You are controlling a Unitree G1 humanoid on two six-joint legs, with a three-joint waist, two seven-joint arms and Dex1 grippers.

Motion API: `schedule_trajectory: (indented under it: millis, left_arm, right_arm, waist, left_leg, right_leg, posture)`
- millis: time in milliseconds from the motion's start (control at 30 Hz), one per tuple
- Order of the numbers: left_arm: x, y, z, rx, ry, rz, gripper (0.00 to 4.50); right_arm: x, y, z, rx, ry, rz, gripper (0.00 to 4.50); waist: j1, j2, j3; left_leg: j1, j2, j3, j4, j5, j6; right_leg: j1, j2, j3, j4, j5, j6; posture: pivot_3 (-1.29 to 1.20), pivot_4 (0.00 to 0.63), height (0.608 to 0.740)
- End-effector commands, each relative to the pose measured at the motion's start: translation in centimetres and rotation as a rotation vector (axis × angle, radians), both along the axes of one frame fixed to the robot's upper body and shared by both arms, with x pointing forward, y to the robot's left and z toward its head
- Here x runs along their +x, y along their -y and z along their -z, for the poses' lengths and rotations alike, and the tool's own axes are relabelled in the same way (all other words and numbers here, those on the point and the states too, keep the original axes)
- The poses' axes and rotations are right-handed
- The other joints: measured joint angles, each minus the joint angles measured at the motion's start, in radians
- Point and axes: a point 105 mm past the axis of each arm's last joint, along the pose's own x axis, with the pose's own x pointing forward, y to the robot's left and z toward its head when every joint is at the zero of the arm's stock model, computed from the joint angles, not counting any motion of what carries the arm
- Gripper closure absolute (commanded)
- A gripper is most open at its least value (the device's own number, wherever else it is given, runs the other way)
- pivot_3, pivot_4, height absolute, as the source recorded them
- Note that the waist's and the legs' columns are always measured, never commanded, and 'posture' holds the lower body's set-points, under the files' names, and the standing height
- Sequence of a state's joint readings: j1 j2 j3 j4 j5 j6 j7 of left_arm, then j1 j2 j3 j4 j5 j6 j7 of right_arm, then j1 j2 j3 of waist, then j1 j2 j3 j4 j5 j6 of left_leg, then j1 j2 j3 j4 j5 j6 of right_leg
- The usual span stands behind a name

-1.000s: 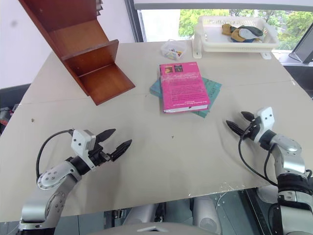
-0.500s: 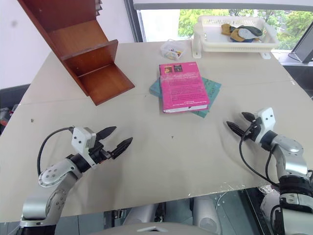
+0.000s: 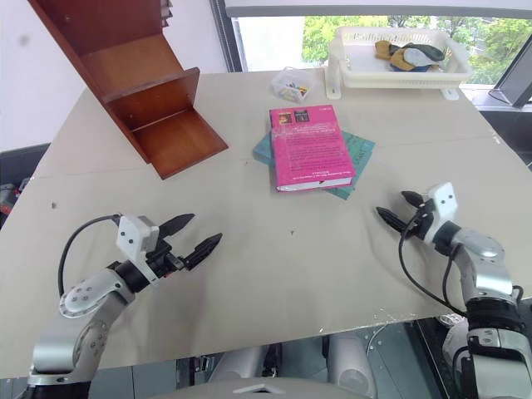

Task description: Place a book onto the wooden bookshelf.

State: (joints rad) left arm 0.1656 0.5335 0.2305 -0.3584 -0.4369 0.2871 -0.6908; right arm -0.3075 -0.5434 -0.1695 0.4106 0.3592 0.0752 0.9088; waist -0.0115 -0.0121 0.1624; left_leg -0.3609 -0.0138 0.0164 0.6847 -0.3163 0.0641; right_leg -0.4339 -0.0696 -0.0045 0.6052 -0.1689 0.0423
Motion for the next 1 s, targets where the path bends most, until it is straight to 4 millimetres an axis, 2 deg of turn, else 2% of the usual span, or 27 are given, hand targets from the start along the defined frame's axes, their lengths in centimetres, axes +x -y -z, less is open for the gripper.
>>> schedule_trajectory:
  millis: [33,167,333,433,500,700,1000]
  left_arm:
    - [0.2,-1.0,-2.4,0.007,0.084,0.049,0.04]
    - [0.3,-2.0,-4.6,-0.005,0.135,0.114,0.04]
    - [-0.3,-3.4,-9.1,-0.046,0.204,0.242,0.04]
    - [-0.5,-3.6,-10.3,-0.038,0.217,0.274,0.04]
    - [-0.8,-3.9,-11.1,-0.012,0.222,0.289,0.04]
    - [-0.7,-5.0,-11.5,0.029,0.242,0.243,0.04]
    - [-1.0,-4.7,-10.5,0.035,0.223,0.242,0.04]
  right_arm:
    - [0.7,-2.2,-1.5,0.006,0.055,-0.067,0.00]
    - [1.3,-4.1,-1.3,0.014,0.057,-0.112,0.00]
    - [2.4,-6.3,-1.5,0.028,0.068,-0.161,0.00]
    - [2.5,-7.3,-1.5,0.040,0.066,-0.200,0.00]
    - [2.1,-8.8,-1.3,0.050,0.053,-0.258,0.00]
    - [0.6,-11.1,-0.7,0.062,0.027,-0.361,0.00]
    - [-1.4,-15.3,-1.9,0.099,0.045,-0.481,0.00]
  waist:
    - [0.000,0.000,0.000]
    - [0.000,0.000,0.000]
    - [-0.002,0.000,0.001]
    - [-0.002,0.000,0.002]
    - [-0.002,0.000,0.002]
    - [-0.004,0.000,0.002]
    - [-0.003,0.001,0.002]
  left_leg:
    - [0.000,0.000,0.000,0.000,0.000,0.000]
    - [0.000,0.000,0.000,0.000,0.000,0.000]
    - [-0.001,0.000,0.000,0.000,0.003,-0.005]
    - [-0.002,0.000,0.000,0.000,0.003,-0.005]
    - [-0.002,0.000,0.000,0.000,0.003,-0.005]
    - [-0.002,0.000,0.000,-0.001,0.003,-0.005]
    - [-0.003,0.000,0.000,-0.001,0.003,-0.006]
  right_leg:
    - [0.000,0.000,0.000,0.000,0.000,0.000]
    - [0.000,0.001,-0.001,0.000,0.000,0.000]
    - [-0.001,0.004,-0.001,0.000,0.000,0.000]
    - [-0.001,0.004,-0.001,-0.001,0.000,0.000]
    - [-0.001,0.004,-0.001,-0.001,0.000,0.000]
    - [-0.003,0.005,0.000,0.000,0.000,0.000]
    - [-0.004,0.004,0.000,0.002,0.000,0.000]
  posture:
    - [0.00,0.150,0.740]
    - [0.00,0.150,0.740]
    - [0.00,0.150,0.740]
    - [0.00,0.150,0.740]
    - [0.00,0.150,0.740]
    - [0.00,0.150,0.740]
    - [0.00,0.150,0.740]
